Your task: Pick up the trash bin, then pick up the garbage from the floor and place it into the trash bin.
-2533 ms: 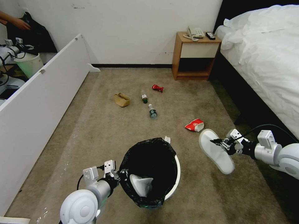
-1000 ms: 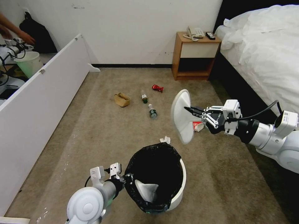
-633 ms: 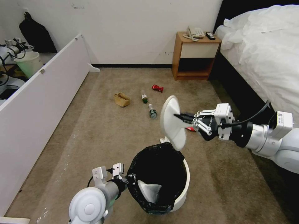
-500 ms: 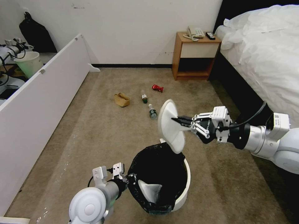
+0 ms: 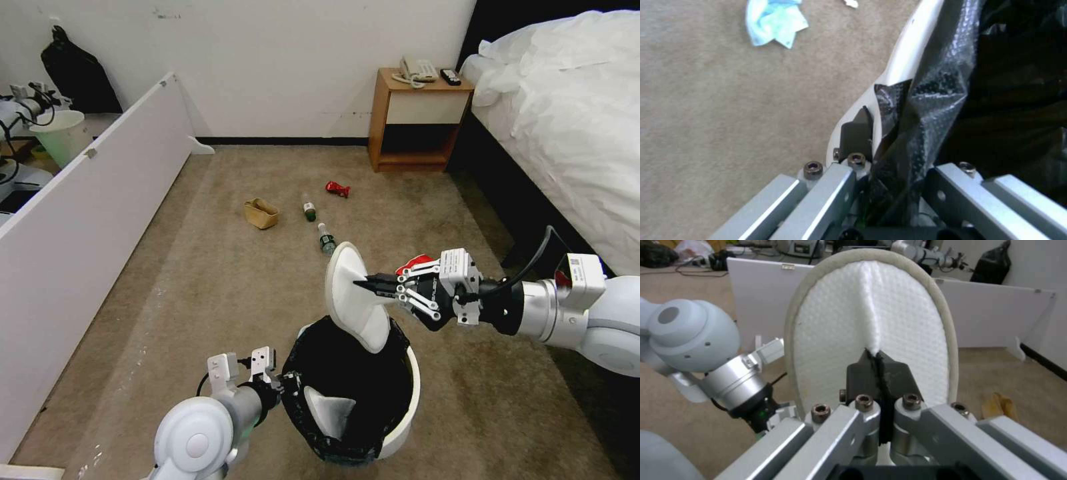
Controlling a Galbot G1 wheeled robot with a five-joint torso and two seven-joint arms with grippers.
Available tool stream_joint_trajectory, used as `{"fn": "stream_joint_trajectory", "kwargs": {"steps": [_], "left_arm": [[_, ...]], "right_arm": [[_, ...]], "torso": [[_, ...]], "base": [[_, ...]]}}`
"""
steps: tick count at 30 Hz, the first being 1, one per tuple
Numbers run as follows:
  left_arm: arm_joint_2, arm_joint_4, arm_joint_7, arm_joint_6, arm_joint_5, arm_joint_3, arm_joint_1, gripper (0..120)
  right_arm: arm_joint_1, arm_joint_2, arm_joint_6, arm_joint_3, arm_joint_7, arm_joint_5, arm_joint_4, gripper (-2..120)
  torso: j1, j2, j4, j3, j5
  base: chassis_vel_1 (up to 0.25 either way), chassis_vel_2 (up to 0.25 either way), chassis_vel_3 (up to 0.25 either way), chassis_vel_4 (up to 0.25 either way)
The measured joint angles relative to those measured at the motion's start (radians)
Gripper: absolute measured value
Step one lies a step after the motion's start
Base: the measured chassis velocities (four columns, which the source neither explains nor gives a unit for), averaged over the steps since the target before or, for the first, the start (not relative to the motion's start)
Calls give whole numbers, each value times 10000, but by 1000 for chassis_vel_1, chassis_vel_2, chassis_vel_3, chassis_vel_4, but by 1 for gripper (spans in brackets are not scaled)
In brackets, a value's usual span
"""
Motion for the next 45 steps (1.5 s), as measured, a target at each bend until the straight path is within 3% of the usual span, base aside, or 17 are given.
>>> {"fn": "stream_joint_trajectory", "kwargs": {"steps": [21, 45], "left_arm": [[-533, 372, -100, 3, 153, 711, -324, 2], [-749, 119, -269, -1, -277, 606, -135, 2]], "right_arm": [[-307, -262, 0, 39, -166, -145, 126, 0], [-1158, 346, 29, -450, -586, -1567, -550, 0]], "torso": [[0, 0, 0, 0, 0], [0, 0, 0, 0, 1]], "base": [[0, 0, 0, 0], [0, 0, 0, 0]]}}
